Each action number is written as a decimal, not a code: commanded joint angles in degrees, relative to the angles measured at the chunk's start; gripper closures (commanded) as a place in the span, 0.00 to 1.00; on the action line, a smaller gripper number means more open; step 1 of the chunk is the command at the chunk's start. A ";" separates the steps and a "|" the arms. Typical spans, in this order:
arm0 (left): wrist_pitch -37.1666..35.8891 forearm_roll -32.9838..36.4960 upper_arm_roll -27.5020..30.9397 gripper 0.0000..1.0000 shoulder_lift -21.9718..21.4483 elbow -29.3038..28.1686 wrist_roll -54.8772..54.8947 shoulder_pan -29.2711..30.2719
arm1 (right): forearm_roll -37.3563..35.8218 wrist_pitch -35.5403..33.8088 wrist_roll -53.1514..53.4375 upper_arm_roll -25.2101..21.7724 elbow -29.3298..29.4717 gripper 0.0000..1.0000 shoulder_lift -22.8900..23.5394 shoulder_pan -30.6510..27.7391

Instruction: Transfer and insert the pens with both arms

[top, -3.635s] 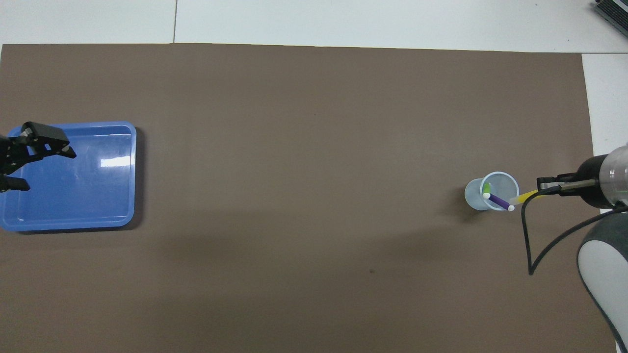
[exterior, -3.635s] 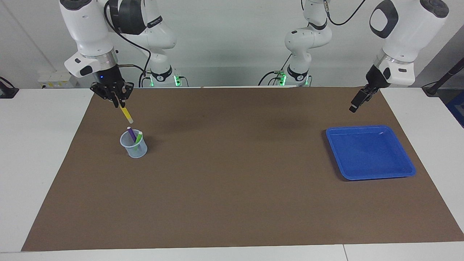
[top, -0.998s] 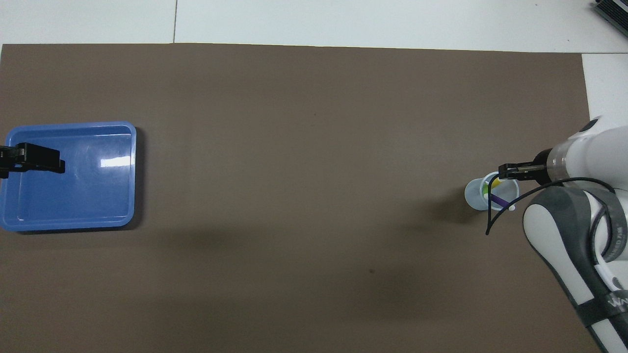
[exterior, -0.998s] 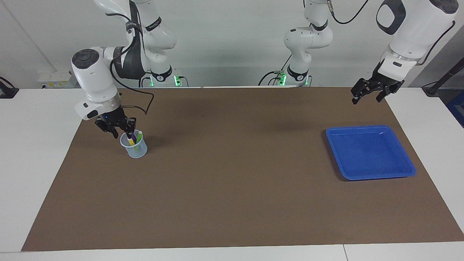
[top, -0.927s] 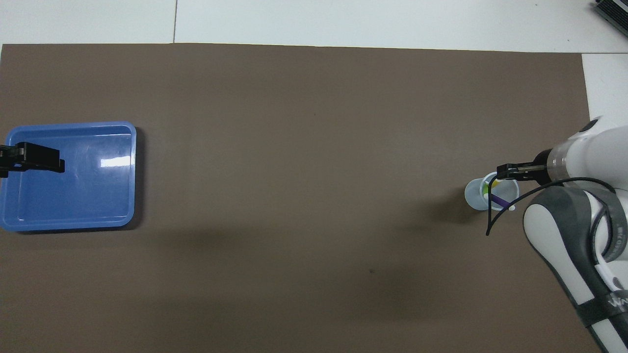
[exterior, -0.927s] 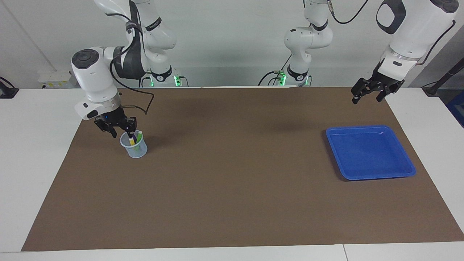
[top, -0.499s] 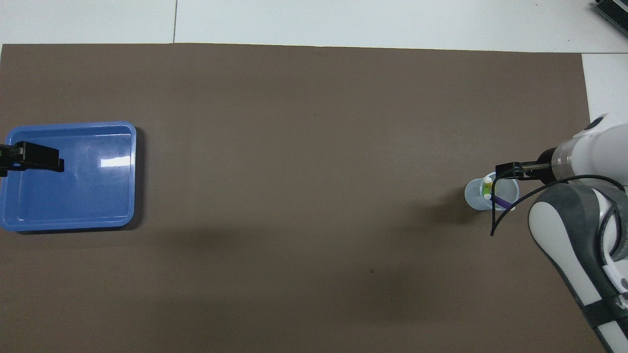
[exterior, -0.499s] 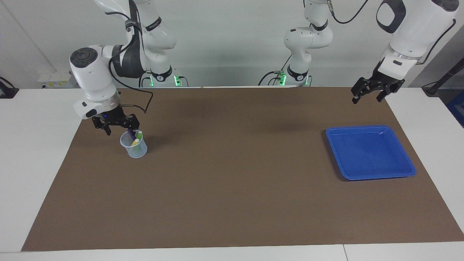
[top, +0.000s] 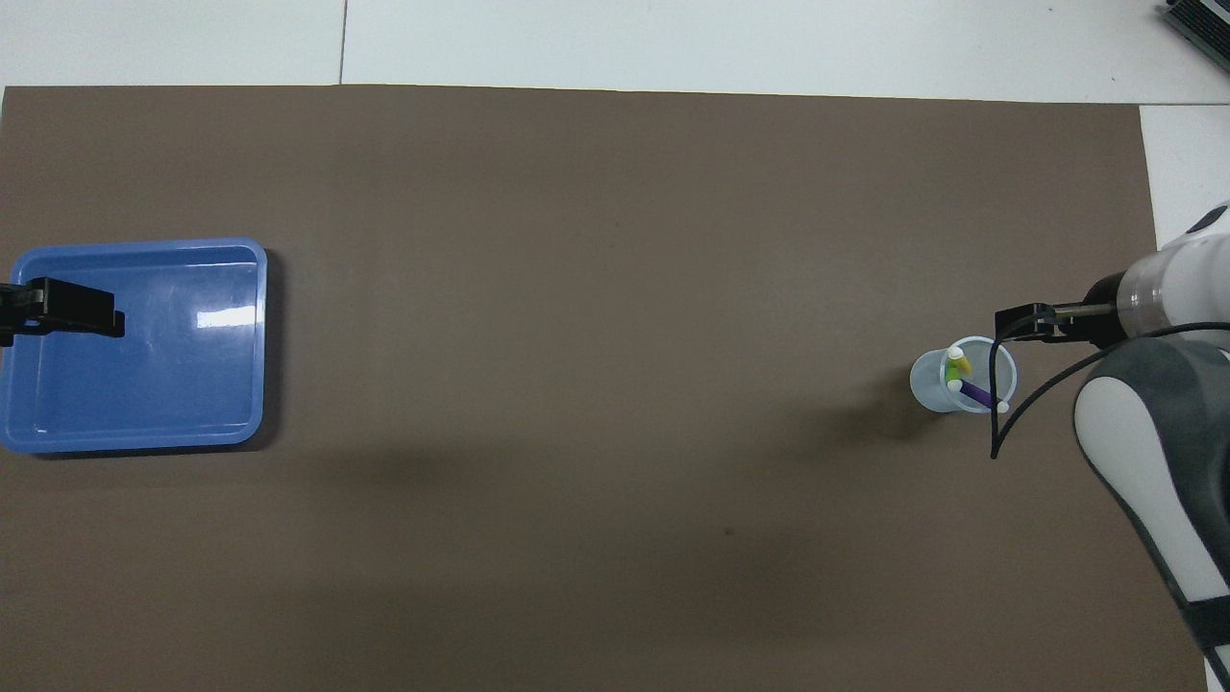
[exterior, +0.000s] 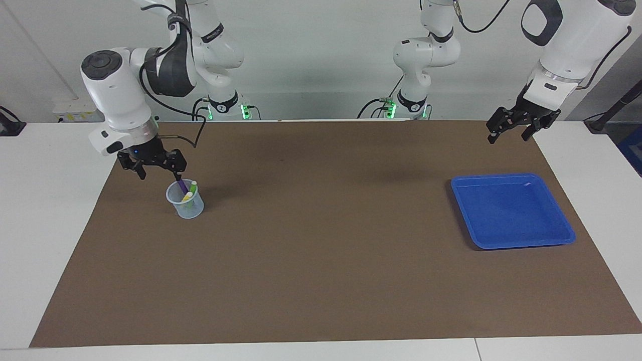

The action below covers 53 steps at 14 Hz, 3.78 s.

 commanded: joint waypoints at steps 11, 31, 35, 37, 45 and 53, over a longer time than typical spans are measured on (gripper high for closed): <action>-1.03 0.53 0.61 0.00 1.03 1.94 0.79 -0.47 | 1.55 -9.88 -0.99 0.36 12.36 0.00 1.05 -0.57; -1.03 0.53 0.61 0.00 1.12 2.03 0.79 -0.91 | 2.44 -11.47 -1.34 0.00 18.35 0.00 3.87 -0.13; -1.03 0.45 0.53 0.00 1.12 1.94 0.79 -0.91 | 1.91 -11.65 -1.43 0.00 19.58 0.00 4.48 0.13; -1.03 0.45 0.61 0.00 1.12 1.94 0.79 -0.91 | 2.00 -11.65 -1.43 -0.08 19.93 0.00 4.40 0.22; -0.94 0.45 0.61 0.00 1.12 1.94 0.79 -0.73 | 2.87 -14.64 -1.52 -2.71 24.23 0.00 4.48 1.98; -1.90 0.45 0.00 0.00 0.95 2.03 0.61 0.06 | 2.96 -15.78 -1.61 -7.73 25.56 0.00 4.49 6.90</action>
